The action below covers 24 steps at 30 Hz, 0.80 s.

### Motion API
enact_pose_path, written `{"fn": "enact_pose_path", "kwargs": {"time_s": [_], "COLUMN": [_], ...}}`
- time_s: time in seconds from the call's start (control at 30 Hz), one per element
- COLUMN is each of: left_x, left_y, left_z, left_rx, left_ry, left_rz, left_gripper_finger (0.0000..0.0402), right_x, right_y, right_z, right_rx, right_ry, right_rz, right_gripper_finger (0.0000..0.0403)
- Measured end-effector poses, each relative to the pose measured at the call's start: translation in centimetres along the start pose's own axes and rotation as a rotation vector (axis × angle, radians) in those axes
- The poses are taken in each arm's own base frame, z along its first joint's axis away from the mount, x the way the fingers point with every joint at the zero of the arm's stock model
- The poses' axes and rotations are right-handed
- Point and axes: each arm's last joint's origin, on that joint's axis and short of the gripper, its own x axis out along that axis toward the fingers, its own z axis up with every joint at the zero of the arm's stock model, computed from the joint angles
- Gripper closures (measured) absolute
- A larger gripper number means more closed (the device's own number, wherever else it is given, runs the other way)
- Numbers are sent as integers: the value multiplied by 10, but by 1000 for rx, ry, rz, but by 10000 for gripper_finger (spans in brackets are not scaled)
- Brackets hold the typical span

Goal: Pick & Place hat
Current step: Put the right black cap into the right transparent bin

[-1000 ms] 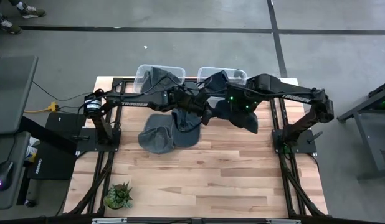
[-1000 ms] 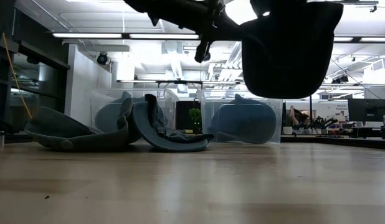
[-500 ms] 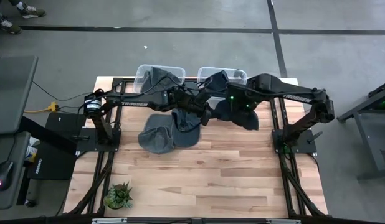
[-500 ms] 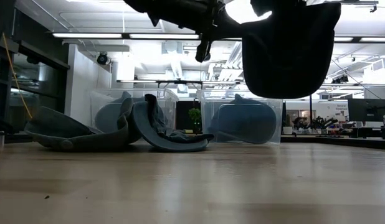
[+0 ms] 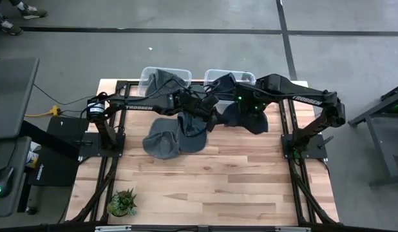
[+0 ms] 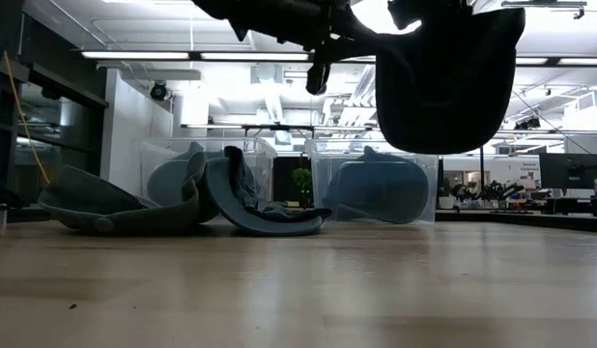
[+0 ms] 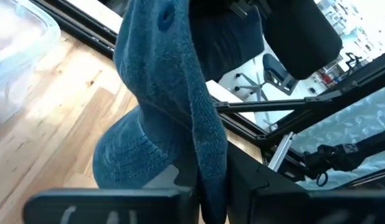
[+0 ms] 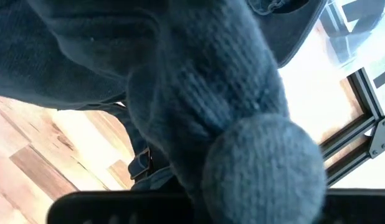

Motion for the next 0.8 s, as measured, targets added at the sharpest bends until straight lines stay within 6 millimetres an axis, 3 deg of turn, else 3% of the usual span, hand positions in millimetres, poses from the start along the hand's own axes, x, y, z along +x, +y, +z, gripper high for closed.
{"fn": "enact_pose_path", "kwargs": {"time_s": [0.17, 0.4, 0.53, 0.8], "left_x": [-1, -20, -42, -99], "left_y": [-2, -12, -5, 2], "left_z": [2, 15, 26, 19], "left_rx": [44, 79, 119, 202], "left_ry": [1, 23, 66, 153], "left_rz": [-40, -81, 10, 193], "left_gripper_finger": [306, 213, 201, 200], "right_x": [0, -2, -6, -26], "right_y": [0, -1, -3, -14], "right_z": [0, -1, -4, -22], "right_rx": [-4, -6, -3, 40], "right_ry": [-1, -11, -19, -95], "right_rz": [-2, -11, -6, 18], "right_gripper_finger": [402, 402, 402, 403]}}
